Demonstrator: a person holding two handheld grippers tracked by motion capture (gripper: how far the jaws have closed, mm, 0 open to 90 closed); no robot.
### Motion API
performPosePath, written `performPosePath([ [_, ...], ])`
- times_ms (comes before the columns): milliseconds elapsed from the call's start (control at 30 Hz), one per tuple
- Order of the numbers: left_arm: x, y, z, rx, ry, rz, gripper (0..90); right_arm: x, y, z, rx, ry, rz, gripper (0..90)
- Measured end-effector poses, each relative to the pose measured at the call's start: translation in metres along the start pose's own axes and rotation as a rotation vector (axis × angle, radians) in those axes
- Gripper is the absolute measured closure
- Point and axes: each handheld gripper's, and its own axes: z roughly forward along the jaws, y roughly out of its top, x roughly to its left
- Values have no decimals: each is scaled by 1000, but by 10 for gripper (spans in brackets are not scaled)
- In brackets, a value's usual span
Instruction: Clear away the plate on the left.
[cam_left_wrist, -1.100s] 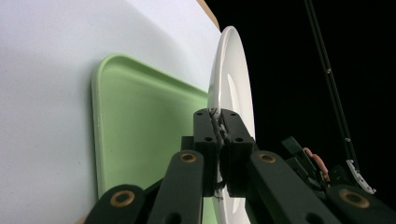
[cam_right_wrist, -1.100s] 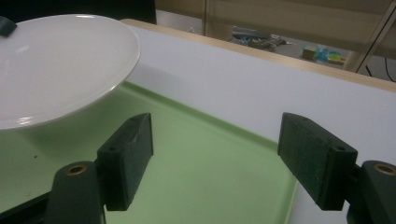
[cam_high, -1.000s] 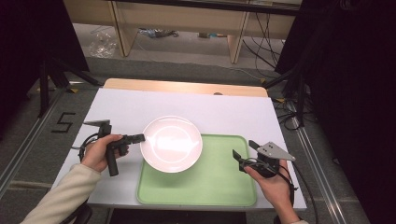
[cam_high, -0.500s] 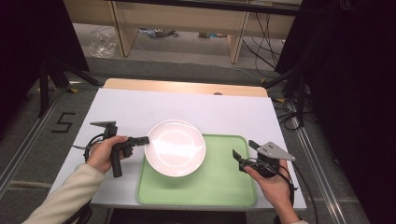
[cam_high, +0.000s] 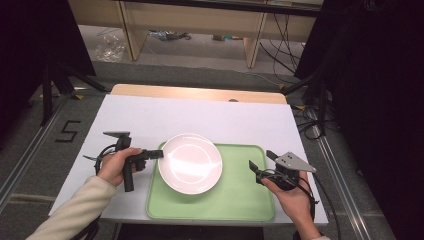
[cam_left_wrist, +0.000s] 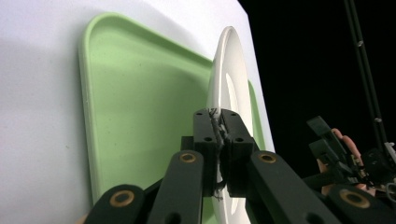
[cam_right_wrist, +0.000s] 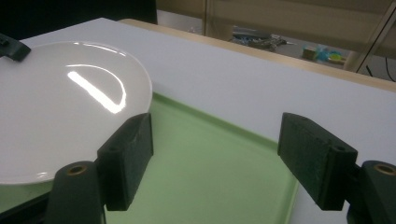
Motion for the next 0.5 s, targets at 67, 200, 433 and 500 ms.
performPosePath([
  [67, 0, -1, 2, 6, 1, 5, 858, 0, 0, 0, -8, -8, -9, 275],
  [200, 0, -3, 6, 24, 12, 10, 857, 0, 0, 0, -4, -2, 1, 276],
  [433, -1, -5, 10, 47, 41, 27, 858, 0, 0, 0, -1, -1, 1, 278],
  [500, -1, -5, 11, 56, 43, 25, 858, 0, 0, 0, -3, -1, 1, 278],
])
